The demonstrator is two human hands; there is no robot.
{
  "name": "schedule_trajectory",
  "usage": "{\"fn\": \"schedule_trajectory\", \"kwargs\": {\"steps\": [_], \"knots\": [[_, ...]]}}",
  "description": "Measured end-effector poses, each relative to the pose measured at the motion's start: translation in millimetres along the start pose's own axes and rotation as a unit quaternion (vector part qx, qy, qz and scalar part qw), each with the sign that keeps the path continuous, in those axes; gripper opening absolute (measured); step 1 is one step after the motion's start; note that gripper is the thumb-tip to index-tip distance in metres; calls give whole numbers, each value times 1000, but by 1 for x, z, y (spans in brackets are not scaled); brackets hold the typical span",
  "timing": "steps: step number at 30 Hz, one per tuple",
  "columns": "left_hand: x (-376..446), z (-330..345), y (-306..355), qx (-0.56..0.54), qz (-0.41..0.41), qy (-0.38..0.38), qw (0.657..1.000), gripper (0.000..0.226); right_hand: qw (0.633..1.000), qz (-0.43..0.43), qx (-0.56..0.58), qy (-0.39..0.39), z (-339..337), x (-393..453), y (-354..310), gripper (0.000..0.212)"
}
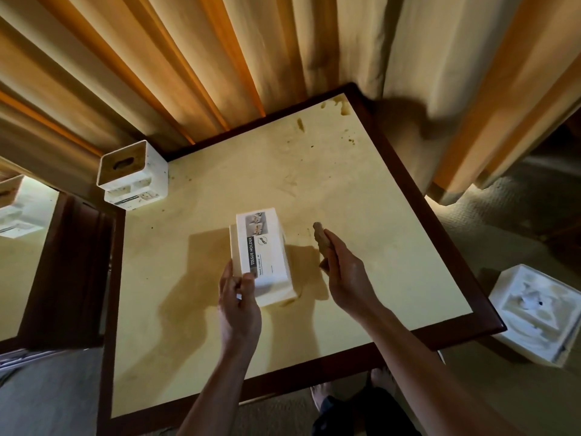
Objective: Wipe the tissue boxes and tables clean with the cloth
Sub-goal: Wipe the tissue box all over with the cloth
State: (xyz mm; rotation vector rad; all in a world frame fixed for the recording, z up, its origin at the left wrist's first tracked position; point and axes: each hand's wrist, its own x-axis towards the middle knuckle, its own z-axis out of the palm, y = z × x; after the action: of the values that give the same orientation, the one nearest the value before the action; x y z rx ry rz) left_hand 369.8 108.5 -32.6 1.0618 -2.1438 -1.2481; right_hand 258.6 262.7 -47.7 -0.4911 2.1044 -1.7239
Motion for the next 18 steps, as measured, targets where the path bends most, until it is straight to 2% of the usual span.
{"fn": "schedule_trajectory", "kwargs": {"steps": [2, 5, 8, 12, 15, 18], "knots": [[-1, 1, 0, -41, -13, -9, 999, 43, 1000, 7, 5, 8, 0, 1, 0, 38], [-3, 2, 3, -85, -25, -21, 996, 45, 1000, -5, 13, 15, -1, 0, -7, 37], [-3, -1, 3, -101, -24, -32, 994, 31, 999, -11, 21, 27, -1, 0, -13, 39], [2, -5, -7, -34, -32, -14, 999, 30, 999, 10, 28, 35, 3, 1, -13, 37], [7, -11, 10, 53, 12, -18, 998, 63, 998, 31, 28, 42, 6, 1, -8, 35], [27, -8, 34, 145, 79, -44, 985, 50, 996, 51, 58, 38, 11, 2, -2, 32]]}}
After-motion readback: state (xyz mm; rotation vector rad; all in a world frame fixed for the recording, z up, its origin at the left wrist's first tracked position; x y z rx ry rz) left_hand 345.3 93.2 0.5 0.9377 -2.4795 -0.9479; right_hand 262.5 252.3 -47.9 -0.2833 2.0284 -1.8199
